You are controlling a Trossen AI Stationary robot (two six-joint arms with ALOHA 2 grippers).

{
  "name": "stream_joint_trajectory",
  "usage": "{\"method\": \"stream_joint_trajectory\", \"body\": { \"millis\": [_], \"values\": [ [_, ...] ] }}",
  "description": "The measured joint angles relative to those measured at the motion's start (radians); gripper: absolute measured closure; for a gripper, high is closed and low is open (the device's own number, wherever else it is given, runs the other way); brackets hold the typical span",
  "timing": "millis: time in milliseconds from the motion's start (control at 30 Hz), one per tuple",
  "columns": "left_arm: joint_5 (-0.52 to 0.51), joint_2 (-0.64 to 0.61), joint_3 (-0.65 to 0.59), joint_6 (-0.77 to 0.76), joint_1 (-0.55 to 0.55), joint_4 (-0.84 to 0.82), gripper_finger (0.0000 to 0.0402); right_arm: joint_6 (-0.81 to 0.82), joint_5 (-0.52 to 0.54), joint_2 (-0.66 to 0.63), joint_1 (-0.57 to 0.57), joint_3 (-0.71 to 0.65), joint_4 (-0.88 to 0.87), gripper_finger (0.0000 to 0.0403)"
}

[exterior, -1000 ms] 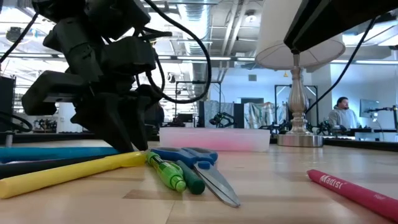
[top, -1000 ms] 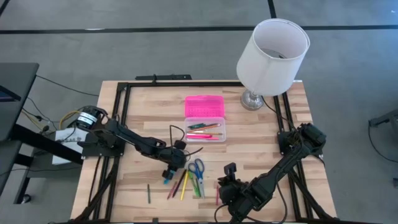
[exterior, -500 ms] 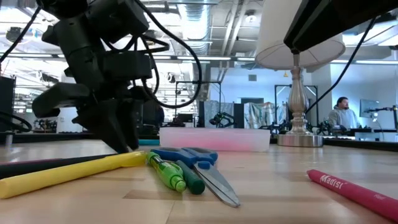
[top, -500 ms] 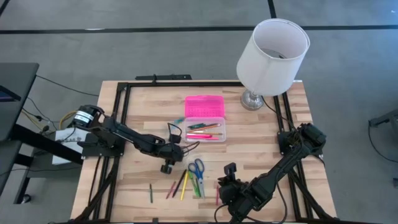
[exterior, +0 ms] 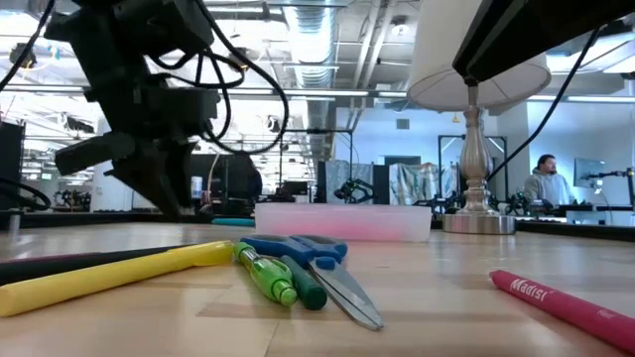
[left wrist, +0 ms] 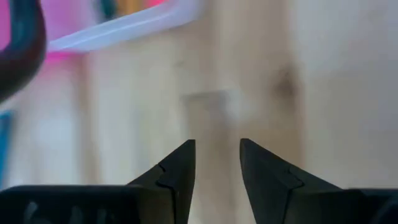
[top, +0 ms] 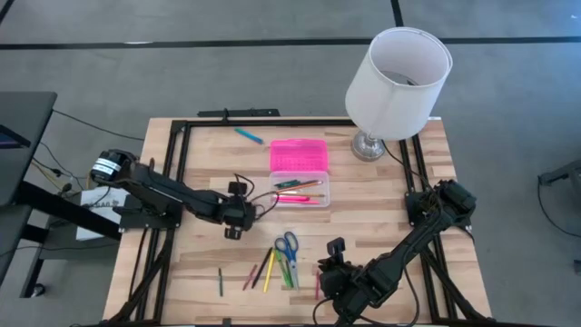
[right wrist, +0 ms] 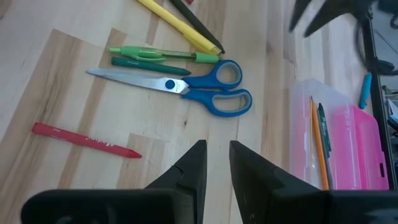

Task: Pick & place school supplies into a supply box
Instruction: Put the blue multi-color pen into the supply box

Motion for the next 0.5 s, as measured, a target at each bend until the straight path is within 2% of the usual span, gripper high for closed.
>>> {"method": "stream_joint_trajectory", "body": {
  "millis": [133, 233, 333, 500],
  "values": [
    [-0.203, -0.035, 0.001, -0.024, 0.022, -0.072, 0.0281, 0.0, 0.0, 0.0, 0.0, 0.0, 0.001, 0.034],
    [-0.272, -0.058, -0.005, 0.034, 0.076, -0.082, 0.0281, 0.0, 0.0, 0.0, -0.001, 0.0, 0.003, 0.034],
    [-0.227, -0.072, -0.009, 0.172, 0.177, -0.007, 0.0281, 0.0, 0.0, 0.0, -0.003, 0.0, 0.004, 0.034],
    [-0.015, -0.079, -0.008, 0.448, 0.411, 0.203, 0.0281, 0.016, -0.001, 0.0, -0.007, 0.0, 0.004, 0.034]
  ]
}}
